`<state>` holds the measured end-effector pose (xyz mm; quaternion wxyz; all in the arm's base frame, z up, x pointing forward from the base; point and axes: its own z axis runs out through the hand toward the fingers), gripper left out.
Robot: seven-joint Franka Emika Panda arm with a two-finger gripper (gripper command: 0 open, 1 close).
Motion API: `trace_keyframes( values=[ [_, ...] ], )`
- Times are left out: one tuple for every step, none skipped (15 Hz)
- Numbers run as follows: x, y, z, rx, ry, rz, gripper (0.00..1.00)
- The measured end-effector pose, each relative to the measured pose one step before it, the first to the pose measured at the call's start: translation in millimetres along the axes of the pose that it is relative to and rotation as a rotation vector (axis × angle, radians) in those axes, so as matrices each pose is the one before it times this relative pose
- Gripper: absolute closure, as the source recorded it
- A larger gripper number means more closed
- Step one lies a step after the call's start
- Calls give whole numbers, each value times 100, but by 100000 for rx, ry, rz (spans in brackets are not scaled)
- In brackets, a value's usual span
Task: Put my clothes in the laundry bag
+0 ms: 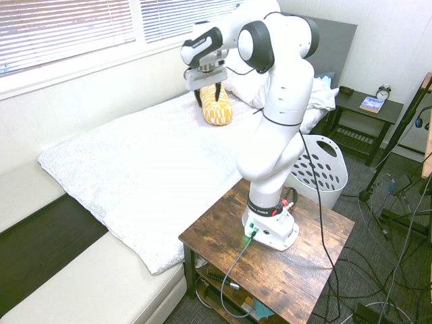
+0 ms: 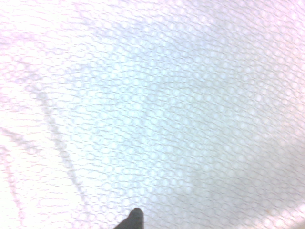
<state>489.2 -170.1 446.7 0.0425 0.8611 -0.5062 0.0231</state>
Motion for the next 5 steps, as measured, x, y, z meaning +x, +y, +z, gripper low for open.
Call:
trace_keyframes(
  values=[
    [-3057,-3051,-781,988,1141,-4608,0],
    [-2782,-2586,-728,1284,598,-4004,0],
    [-2307,-1912,-808,1700,158,-3460,0],
    [-1859,-1421,-854,1492,487,-2822,0],
    [-1791,-1204,-859,1098,808,-2484,0]
  ],
)
